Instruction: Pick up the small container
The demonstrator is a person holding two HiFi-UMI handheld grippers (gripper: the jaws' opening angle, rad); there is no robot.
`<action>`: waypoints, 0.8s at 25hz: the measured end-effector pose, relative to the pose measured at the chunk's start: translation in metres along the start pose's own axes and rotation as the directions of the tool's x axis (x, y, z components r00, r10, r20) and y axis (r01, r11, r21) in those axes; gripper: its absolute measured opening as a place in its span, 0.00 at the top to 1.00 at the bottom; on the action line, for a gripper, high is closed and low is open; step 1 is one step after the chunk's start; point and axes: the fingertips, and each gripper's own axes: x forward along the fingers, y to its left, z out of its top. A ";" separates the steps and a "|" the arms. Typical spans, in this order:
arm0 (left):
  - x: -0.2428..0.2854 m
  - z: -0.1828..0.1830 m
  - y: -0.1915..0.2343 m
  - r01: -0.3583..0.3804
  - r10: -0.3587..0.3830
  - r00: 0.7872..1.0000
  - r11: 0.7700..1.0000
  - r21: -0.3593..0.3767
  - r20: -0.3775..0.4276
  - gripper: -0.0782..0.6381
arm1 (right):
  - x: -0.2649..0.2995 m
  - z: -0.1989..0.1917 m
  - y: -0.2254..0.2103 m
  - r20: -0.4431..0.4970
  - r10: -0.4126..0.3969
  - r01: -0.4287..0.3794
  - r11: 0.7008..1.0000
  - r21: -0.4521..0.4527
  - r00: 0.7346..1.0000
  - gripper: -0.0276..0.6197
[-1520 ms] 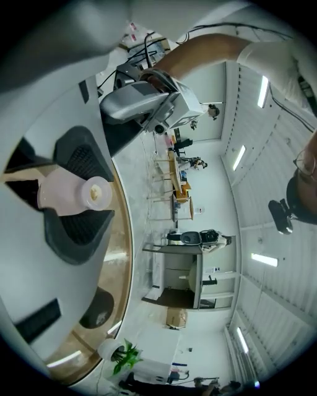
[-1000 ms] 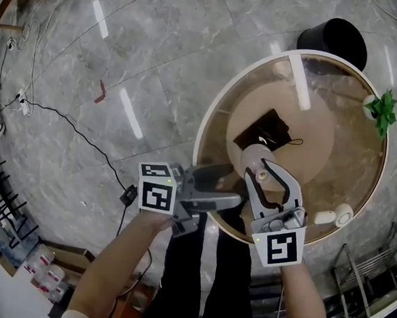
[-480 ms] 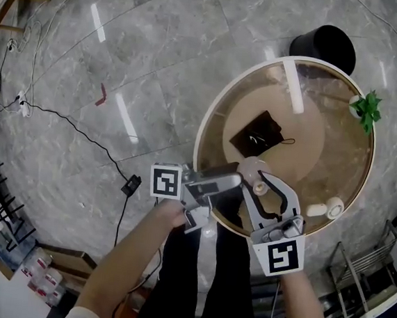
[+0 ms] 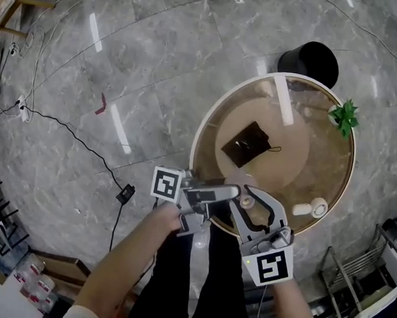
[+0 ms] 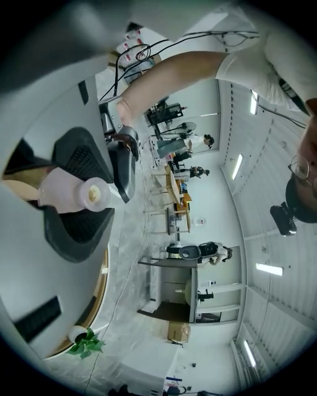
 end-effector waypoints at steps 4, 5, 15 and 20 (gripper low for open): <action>0.005 -0.018 -0.031 0.035 -0.036 0.997 0.999 -0.021 -0.065 0.31 | -0.018 0.025 0.012 0.001 0.031 -0.031 0.999 -0.019 1.000 0.74; 0.006 -0.023 -0.038 0.042 -0.045 0.996 0.999 -0.028 -0.083 0.31 | -0.023 0.032 0.016 0.005 0.040 -0.040 0.999 -0.022 0.999 0.74; 0.016 -0.071 -0.112 0.055 -0.065 0.978 0.997 -0.058 -0.199 0.41 | -0.078 0.102 0.047 0.044 0.080 -0.078 0.996 -0.053 0.996 0.74; 0.019 -0.098 -0.161 0.049 -0.058 0.976 0.998 -0.046 -0.210 0.46 | -0.110 0.148 0.067 0.057 0.068 -0.064 0.996 -0.065 0.996 0.74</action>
